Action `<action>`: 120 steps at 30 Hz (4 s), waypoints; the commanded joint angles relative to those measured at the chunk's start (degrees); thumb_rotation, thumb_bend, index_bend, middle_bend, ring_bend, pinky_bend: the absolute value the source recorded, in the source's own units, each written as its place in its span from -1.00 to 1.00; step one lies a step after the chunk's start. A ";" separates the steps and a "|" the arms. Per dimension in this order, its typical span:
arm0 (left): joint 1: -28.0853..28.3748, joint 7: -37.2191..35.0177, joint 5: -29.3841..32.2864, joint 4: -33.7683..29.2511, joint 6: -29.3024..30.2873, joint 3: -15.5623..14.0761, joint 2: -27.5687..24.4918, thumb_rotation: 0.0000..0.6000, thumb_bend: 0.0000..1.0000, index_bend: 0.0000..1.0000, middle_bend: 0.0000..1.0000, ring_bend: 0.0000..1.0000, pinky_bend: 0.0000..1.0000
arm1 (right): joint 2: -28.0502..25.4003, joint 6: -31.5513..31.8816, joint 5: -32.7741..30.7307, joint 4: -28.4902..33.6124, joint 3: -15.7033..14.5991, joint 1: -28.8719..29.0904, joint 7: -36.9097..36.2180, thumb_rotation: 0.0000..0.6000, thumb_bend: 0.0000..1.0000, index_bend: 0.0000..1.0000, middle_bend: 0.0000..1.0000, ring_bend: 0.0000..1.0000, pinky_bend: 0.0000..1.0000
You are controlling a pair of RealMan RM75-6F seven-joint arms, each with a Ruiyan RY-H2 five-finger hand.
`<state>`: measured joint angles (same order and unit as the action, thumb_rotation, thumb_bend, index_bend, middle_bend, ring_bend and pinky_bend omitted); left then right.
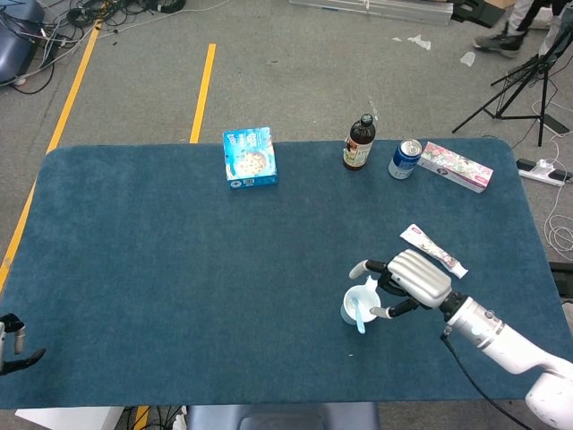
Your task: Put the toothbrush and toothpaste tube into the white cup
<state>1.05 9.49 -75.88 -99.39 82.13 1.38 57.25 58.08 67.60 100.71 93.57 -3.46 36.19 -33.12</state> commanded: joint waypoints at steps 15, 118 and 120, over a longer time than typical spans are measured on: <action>0.27 0.42 0.11 -0.04 -0.75 -0.26 0.28 1.00 -1.00 0.63 0.07 -0.13 -0.23 | 0.78 -3.52 -33.27 -0.20 6.76 -8.84 39.10 1.00 -0.82 -0.28 1.00 1.00 1.00; 0.38 0.59 0.11 -0.18 -0.79 -0.36 0.32 1.00 -1.00 0.63 0.07 -0.13 -0.23 | -4.26 -55.97 -34.21 -1.25 23.84 -12.84 10.16 1.00 -1.00 -0.89 1.00 1.00 1.00; 0.41 0.68 0.01 -0.18 -0.86 -0.43 0.39 1.00 -1.00 0.63 0.07 -0.13 -0.23 | -5.02 -53.50 -29.19 -0.15 23.52 -14.53 11.69 1.00 -1.00 -0.85 1.00 1.00 1.00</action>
<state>1.47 10.16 -75.86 -99.56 81.27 0.96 57.63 54.81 11.69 66.15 91.28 19.71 24.30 -22.40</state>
